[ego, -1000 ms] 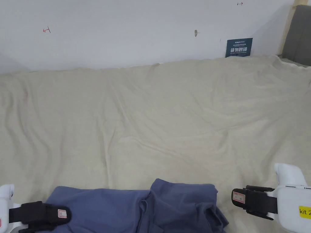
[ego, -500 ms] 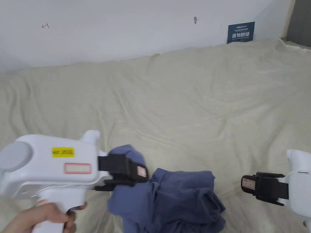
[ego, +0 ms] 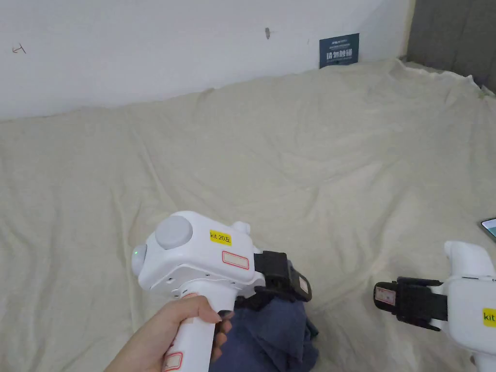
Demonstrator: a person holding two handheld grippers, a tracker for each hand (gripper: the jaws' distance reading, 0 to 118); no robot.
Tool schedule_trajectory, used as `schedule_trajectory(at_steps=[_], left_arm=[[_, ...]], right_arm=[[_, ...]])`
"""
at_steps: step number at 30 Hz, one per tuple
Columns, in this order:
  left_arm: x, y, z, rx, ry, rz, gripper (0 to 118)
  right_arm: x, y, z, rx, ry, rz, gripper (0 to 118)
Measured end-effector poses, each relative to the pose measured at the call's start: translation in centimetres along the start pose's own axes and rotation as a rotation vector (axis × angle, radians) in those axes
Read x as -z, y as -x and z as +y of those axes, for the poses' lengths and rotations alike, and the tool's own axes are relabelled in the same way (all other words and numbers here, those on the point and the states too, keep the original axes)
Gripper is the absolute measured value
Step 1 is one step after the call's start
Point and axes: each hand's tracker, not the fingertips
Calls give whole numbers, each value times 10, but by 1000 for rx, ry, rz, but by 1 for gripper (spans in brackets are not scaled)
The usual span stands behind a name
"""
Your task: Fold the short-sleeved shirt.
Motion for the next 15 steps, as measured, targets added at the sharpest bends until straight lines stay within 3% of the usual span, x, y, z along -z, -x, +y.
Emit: schedule_trajectory(at_steps=[2,3,6,11,12,13,14,15], left_arm=[[-6,3,0,-19,8,-108,100],[-11,3,-2,-28,7,-142,115],[-35,0,-4,-25,-51,-119,117],[-78,4,-21,56,-192,69,116],[-82,6,-25,53,-210,90,108],[-85,7,-31,72,-215,111,93],[-88,8,-36,76,-240,143,69],[-86,8,-39,97,-246,172,29]], right_arm=[[-2,-1,0,-5,5,-21,0],[-2,-2,0,-5,5,-24,0],[-3,-2,-1,0,0,-29,0],[-4,3,0,-11,-13,-29,0],[-4,4,1,-12,-17,-29,0],[-4,5,1,-15,-21,-26,0],[-3,7,2,-18,-22,-25,0],[-2,8,2,-19,-22,-25,0]])
